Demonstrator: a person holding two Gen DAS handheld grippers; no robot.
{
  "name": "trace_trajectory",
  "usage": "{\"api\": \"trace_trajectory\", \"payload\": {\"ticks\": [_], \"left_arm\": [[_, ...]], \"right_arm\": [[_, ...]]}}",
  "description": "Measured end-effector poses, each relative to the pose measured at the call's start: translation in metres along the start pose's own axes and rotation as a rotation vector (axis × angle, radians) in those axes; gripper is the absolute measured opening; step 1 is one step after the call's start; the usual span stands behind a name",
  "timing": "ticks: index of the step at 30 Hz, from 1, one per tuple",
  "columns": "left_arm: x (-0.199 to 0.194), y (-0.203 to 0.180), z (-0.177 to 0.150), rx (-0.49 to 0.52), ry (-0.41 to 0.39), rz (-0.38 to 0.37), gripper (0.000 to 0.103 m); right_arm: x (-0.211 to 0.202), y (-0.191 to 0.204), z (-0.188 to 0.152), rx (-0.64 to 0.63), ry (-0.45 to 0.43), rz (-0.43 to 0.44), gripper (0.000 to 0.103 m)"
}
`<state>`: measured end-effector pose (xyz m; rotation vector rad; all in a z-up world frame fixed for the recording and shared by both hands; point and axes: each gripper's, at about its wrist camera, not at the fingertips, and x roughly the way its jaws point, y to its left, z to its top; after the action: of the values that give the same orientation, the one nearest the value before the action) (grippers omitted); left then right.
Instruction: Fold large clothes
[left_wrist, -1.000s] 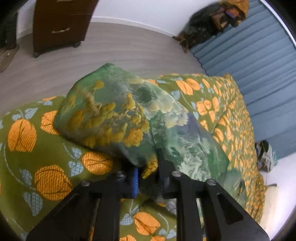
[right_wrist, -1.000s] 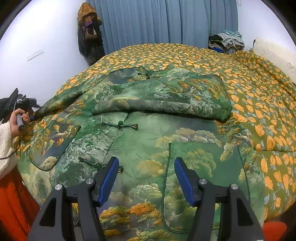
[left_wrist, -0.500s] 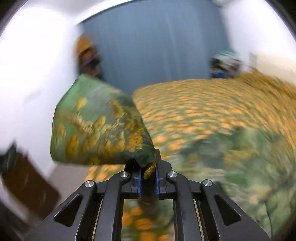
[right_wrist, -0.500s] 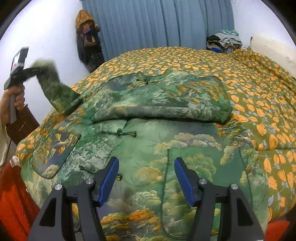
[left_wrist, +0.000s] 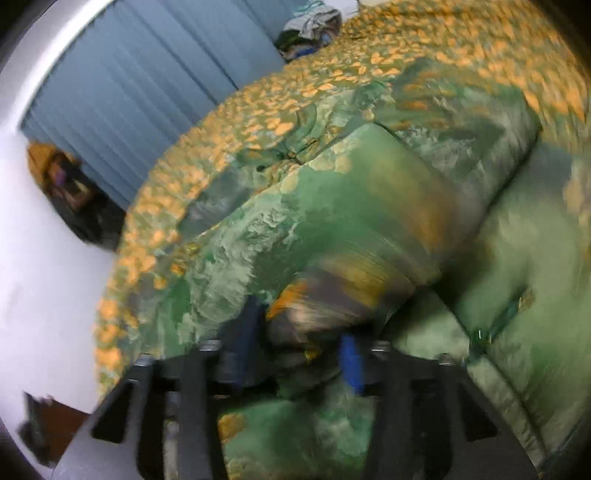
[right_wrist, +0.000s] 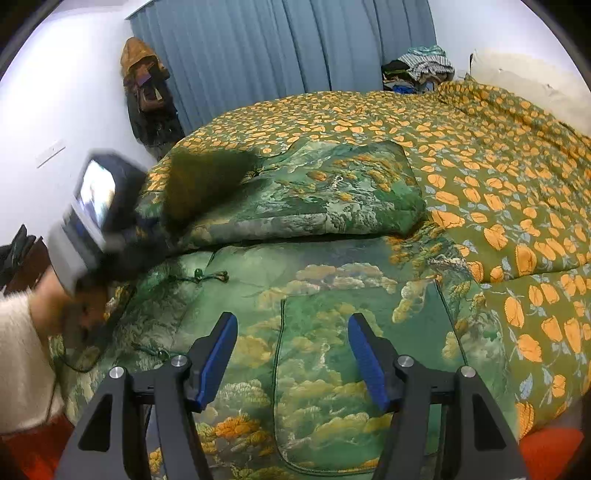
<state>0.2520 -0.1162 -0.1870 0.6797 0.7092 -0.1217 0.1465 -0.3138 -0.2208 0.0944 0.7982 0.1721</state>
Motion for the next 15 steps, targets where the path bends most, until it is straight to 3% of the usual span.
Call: {"api": "trace_trajectory", "payload": {"ticks": [1,3,4,8,13,14,15], "left_arm": [[-0.007,0.000,-0.002,0.006,-0.021,0.010,0.083],[-0.021,0.010,-0.009,-0.019,-0.042,-0.046,0.095],[-0.029,0.020,-0.014,-0.053,-0.039,-0.094,0.095],[-0.046,0.049,-0.038,-0.183,-0.006,-0.142,0.095],[-0.058,0.080,-0.069,-0.353,0.021,-0.164,0.095],[-0.059,0.085,-0.075,-0.370,0.029,-0.155,0.095],[-0.056,0.088,-0.079,-0.380,0.036,-0.149,0.095]], "right_arm": [[0.003,0.000,0.008,0.010,0.005,0.019,0.064],[0.010,0.000,0.025,0.050,0.015,0.065,0.064],[0.017,0.000,0.038,0.080,0.029,0.111,0.064],[0.068,0.001,0.088,0.198,0.121,0.270,0.064],[0.146,0.017,0.120,0.213,0.217,0.293,0.064],[0.163,0.022,0.120,0.217,0.276,0.314,0.064],[0.181,0.029,0.118,0.211,0.355,0.316,0.056]]}}
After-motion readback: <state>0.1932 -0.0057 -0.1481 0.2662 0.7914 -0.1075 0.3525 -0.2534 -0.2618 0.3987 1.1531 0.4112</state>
